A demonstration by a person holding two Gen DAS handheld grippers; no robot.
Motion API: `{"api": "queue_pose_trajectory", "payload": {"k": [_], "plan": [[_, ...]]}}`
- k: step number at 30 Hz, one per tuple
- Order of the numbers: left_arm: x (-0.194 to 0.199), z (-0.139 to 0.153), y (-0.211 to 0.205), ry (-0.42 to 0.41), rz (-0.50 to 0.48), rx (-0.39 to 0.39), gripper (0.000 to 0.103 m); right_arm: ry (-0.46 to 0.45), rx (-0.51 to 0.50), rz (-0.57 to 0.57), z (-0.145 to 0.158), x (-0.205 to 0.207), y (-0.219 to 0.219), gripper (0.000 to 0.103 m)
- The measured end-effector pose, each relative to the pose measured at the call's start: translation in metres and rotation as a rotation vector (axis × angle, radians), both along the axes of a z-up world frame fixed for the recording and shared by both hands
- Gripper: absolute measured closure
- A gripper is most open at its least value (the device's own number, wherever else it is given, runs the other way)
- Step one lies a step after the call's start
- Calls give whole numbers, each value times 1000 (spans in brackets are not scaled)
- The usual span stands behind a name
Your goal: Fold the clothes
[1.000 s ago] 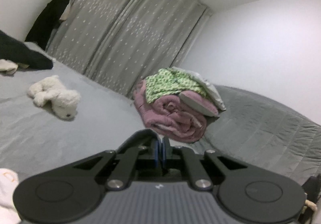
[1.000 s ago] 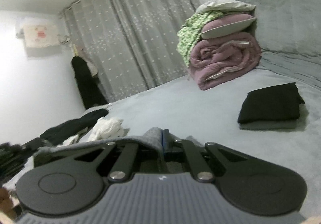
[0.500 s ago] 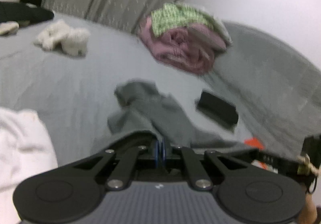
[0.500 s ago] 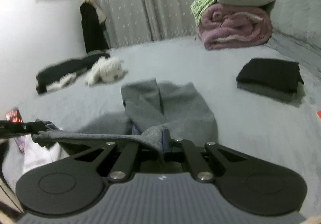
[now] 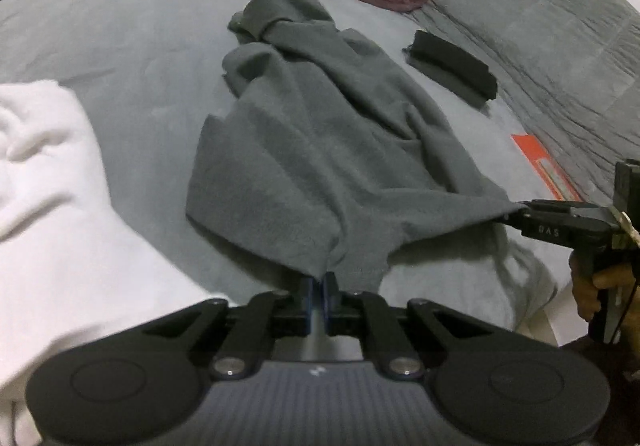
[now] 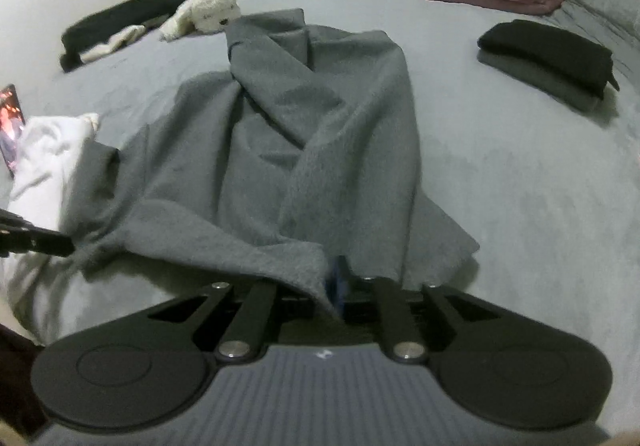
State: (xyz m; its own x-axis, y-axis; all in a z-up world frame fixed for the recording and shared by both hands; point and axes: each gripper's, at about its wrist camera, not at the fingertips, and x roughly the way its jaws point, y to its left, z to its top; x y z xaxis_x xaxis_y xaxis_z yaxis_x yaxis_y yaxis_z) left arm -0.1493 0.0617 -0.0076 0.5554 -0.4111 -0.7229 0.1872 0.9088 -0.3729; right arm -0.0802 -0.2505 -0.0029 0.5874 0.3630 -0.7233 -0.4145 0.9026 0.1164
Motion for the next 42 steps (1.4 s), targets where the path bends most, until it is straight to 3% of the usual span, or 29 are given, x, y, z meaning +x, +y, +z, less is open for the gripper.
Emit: {"api": "queue_pose_trajectory", "payload": {"k": [1, 3, 4, 5, 7, 11, 19, 32, 42], "plan": [[1, 4, 2, -12, 6, -5, 93, 3, 13, 11, 4, 1, -1, 84], [4, 12, 7, -35, 17, -16, 81, 0, 37, 37, 12, 0, -3, 61], [5, 16, 9, -47, 23, -21, 73, -4, 46, 51, 15, -1, -3, 45], [6, 20, 12, -58, 30, -27, 70, -12, 55, 67, 18, -3, -3, 42], [9, 25, 17, -73, 57, -36, 67, -20, 69, 112, 25, -4, 0, 42], [24, 26, 20, -77, 101, -14, 50, -38, 114, 159, 34, -1, 3, 38], [65, 19, 19, -61, 177, 47, 43, -52, 202, 105, 43, 37, 7, 38], [123, -7, -6, 53, 163, 75, 38, -61, 67, -247, 9, 135, 2, 37], [138, -12, -11, 49, 144, 71, 32, -34, 25, -320, -20, 161, 1, 37]]}}
